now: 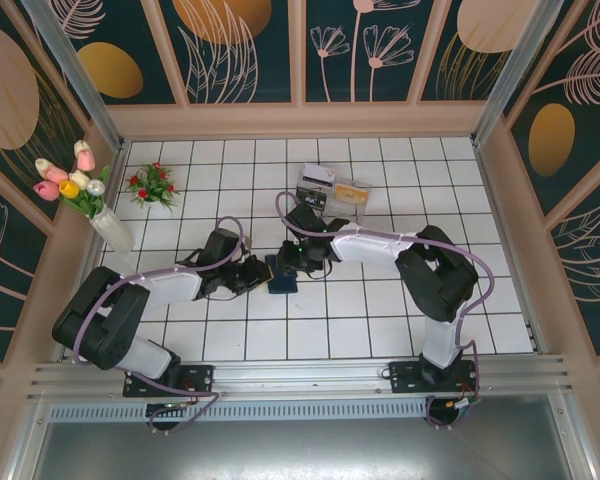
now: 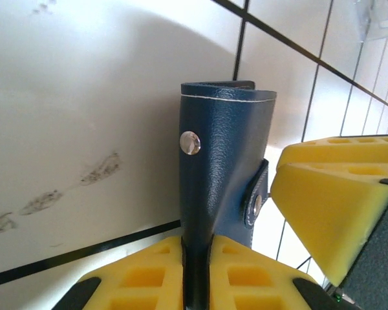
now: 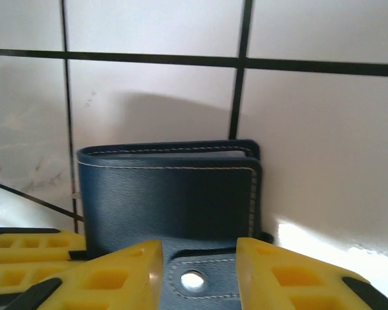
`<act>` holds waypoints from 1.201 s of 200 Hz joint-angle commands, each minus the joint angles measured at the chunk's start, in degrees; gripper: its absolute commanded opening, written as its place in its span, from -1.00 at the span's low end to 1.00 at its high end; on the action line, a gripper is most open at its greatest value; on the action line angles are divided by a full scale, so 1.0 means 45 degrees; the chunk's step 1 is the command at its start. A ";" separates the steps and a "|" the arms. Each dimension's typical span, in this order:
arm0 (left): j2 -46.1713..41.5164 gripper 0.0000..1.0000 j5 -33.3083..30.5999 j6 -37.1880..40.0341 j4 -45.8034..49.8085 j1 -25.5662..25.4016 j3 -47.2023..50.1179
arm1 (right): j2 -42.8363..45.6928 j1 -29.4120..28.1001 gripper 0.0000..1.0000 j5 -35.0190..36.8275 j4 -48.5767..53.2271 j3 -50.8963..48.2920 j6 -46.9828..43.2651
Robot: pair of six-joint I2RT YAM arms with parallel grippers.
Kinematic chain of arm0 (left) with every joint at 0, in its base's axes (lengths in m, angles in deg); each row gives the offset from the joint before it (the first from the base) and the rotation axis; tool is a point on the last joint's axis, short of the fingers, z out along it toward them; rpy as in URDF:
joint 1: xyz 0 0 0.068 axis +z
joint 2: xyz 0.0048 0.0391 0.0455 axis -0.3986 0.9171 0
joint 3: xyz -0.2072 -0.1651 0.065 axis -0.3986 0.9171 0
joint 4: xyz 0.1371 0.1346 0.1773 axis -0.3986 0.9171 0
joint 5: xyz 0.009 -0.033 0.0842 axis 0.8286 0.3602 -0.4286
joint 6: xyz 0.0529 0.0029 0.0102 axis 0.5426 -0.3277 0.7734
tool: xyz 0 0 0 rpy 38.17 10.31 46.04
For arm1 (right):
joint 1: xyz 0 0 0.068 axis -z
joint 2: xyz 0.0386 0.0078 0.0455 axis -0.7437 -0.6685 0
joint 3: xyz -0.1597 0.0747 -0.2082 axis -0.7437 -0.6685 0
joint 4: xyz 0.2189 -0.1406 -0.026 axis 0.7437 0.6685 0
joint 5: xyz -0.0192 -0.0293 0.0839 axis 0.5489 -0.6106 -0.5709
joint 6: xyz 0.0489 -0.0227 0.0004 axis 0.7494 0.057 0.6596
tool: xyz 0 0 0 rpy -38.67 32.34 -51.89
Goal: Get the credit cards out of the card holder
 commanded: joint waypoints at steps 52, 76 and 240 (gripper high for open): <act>-0.0385 -0.91 0.0020 0.0200 -0.0264 -0.0061 -0.0181 | -0.0197 -0.0245 -0.20 0.0312 0.0772 0.0470 -0.0245; -0.0329 -0.93 0.0027 0.0206 -0.0299 -0.0061 -0.0217 | -0.0330 -0.0245 -0.20 0.0100 0.0849 0.0450 -0.0325; -0.0220 -1.00 -0.1556 0.0334 0.1314 -0.0061 -0.0424 | 0.0572 0.0262 -0.29 0.2735 0.2499 -0.1031 0.0383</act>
